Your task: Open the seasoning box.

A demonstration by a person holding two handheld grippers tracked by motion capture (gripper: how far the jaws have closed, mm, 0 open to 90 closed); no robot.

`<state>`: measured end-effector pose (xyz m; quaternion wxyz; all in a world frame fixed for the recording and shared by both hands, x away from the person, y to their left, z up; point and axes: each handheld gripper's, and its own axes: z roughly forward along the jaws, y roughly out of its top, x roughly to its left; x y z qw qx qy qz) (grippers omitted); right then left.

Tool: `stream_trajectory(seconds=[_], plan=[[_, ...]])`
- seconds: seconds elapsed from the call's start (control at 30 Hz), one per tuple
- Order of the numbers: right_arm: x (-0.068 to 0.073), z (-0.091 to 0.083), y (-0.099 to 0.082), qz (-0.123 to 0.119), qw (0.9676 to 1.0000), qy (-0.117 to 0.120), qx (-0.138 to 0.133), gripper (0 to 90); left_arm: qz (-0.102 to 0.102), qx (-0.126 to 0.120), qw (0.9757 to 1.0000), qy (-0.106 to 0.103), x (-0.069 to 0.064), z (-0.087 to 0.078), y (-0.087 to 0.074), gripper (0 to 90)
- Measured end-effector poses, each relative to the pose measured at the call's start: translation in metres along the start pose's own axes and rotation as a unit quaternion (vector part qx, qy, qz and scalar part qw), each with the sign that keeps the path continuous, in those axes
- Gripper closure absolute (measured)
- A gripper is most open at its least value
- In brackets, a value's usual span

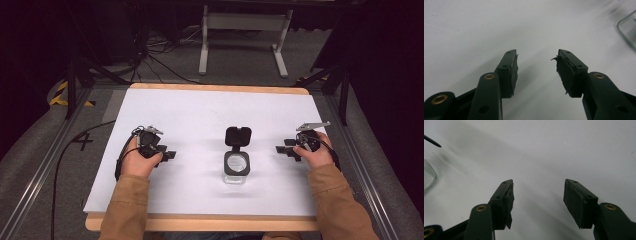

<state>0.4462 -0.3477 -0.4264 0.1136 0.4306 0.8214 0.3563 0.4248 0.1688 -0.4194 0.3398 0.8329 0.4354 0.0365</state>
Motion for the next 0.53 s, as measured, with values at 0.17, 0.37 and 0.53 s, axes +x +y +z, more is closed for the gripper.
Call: stream_trajectory(seconds=[0.17, 0.37, 0.53], plan=[[-0.003, 0.002, -0.003, -0.006, 0.9999, -0.012, 0.001, 41.5, 0.007, 0.007, 0.9999, -0.007, -0.001, 0.006, 0.000, 50.2], [-0.002, 0.002, -0.005, -0.012, 0.9998, -0.015, 0.001, 41.5, -0.002, -0.022, 0.9978, -0.063, -0.007, 0.006, 0.007, 48.0], [0.002, -0.002, -0.007, -0.021, 0.9996, -0.016, -0.004, 41.6, -0.004, -0.054, 0.9940, -0.095, -0.019, 0.004, 0.020, 45.9]])
